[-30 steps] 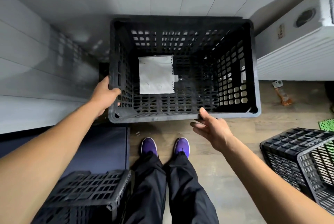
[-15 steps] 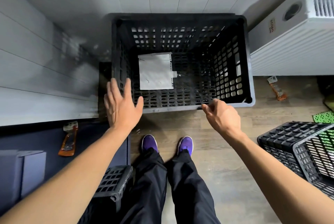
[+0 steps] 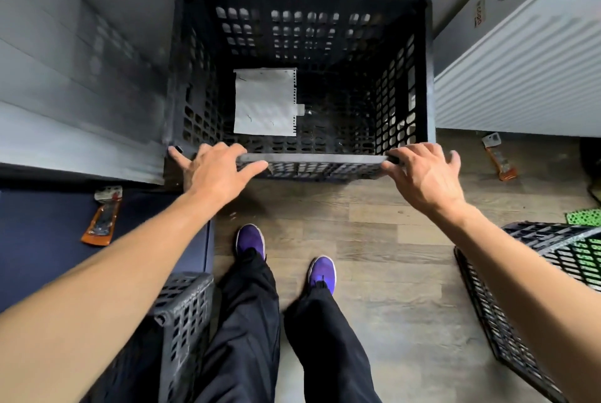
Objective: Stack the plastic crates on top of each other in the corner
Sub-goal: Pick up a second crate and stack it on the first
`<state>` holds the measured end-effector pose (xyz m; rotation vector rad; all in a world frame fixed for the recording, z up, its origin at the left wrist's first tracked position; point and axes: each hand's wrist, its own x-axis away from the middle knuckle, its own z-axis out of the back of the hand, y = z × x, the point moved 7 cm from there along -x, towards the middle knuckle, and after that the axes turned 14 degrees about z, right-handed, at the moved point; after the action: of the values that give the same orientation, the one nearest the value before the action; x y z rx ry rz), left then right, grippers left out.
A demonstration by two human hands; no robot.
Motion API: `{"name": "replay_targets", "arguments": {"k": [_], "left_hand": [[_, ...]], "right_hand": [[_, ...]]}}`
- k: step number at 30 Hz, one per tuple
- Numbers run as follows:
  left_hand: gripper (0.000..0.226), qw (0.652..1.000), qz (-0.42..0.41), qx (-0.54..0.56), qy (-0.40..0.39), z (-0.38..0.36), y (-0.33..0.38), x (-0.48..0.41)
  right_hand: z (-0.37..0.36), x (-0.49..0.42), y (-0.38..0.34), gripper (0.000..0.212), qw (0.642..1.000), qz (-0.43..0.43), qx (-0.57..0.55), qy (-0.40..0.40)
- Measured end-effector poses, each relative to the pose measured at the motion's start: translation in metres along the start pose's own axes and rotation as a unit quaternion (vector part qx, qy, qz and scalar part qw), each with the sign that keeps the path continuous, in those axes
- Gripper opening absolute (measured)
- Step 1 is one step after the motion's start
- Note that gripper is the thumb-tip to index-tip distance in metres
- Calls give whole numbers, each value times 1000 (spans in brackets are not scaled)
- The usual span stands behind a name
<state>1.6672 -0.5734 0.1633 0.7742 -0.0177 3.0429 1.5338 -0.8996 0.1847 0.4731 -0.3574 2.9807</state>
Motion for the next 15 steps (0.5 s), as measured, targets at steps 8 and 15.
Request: {"name": "replay_targets", "arguments": {"k": [8,15], "left_hand": [[48,997,-76,-10,-2,-12,37,7],[24,998,-50,8,35,-19,49,-16]], "right_hand": [[-8,-21,13,35,987,102,-87,-86],[-10,-30,18,50,987,121,-68,-77]]}}
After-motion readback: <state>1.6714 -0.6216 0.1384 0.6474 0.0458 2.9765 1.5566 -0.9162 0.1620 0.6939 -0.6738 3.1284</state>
